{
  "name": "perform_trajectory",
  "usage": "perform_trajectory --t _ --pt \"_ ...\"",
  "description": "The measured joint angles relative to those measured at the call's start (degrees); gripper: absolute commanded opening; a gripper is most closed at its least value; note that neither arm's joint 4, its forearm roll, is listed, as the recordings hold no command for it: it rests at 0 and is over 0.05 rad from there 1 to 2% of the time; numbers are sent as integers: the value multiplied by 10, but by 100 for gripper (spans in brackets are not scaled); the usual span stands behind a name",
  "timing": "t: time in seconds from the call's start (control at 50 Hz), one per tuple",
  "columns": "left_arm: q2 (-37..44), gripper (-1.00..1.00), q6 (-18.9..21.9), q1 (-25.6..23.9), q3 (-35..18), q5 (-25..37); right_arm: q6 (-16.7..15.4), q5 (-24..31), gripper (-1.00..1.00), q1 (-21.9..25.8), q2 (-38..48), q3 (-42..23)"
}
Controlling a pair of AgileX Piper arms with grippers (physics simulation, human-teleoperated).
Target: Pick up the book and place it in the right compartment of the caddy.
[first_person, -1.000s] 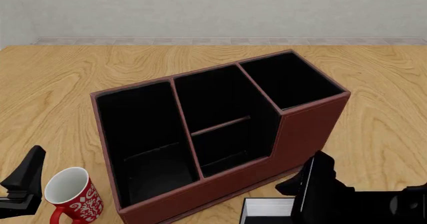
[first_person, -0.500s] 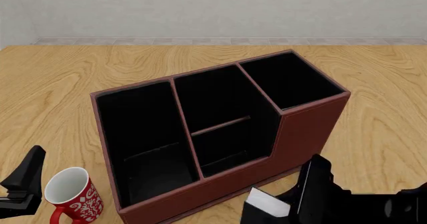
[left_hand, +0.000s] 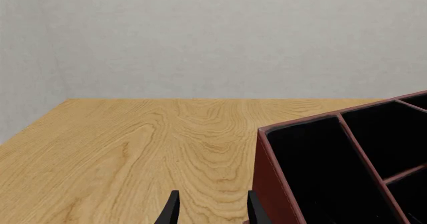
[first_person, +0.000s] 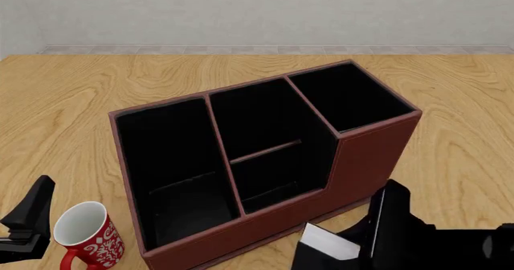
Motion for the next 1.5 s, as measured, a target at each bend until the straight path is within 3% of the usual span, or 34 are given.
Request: perform_trajectory --t 0.8,1.5 --pt "0 100 0 0 0 0 -53 117 -100 -13 -86 -88" --pt "-1 100 0 1 0 1 -75 154 -100 -1 -99 -147"
